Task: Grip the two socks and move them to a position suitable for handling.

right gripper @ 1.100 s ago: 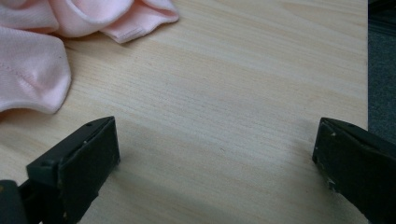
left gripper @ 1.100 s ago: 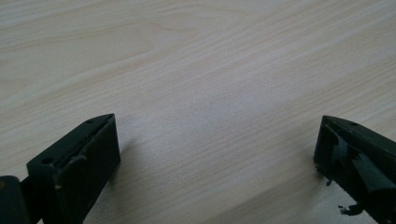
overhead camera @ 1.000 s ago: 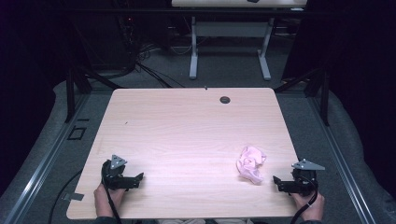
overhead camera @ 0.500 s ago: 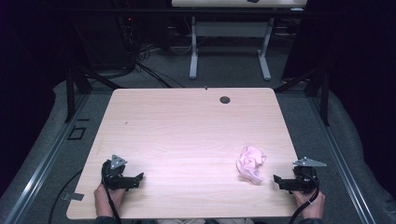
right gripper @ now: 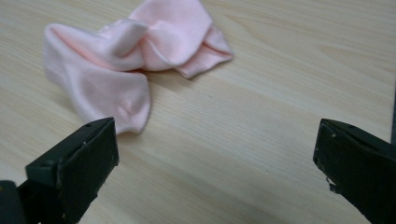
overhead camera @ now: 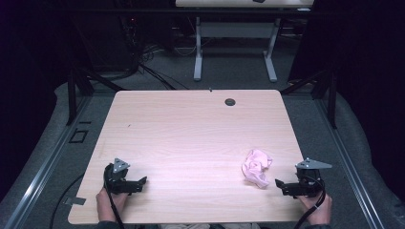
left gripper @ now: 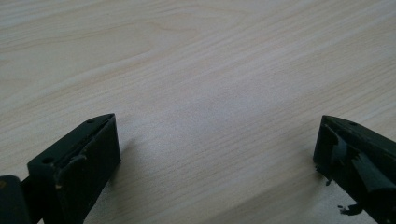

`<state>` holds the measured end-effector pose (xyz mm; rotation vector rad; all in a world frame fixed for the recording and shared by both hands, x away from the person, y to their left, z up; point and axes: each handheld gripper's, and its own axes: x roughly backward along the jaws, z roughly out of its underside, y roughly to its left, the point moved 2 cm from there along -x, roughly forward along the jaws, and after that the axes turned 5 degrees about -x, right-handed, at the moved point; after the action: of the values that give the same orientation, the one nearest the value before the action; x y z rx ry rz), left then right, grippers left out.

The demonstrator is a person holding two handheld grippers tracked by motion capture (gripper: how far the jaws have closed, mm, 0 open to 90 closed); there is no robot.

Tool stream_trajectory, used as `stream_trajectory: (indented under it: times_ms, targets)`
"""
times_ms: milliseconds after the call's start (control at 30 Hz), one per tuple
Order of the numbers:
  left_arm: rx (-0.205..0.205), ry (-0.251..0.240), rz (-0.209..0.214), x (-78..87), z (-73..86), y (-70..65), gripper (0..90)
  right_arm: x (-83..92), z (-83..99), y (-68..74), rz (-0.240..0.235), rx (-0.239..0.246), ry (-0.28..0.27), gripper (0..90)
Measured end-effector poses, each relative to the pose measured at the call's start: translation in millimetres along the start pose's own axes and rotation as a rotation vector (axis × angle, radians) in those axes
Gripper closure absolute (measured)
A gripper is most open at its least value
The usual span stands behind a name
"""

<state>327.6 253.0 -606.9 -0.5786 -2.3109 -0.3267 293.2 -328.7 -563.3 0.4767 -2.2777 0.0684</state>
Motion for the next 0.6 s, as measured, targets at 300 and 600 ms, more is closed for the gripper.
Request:
stream_trajectory:
  times_ms: [300,600]
  targets:
    - [0.000,0.000,-0.001,0.1,0.0,-0.1,0.4,2.4,-17.4,28.6,-0.048,0.088,0.002,0.0]
    - [0.001,-0.001,0.000,0.0,0.0,-0.1,0.4,-15.1,-32.9,60.2,-0.110,0.191,0.043,14.6]
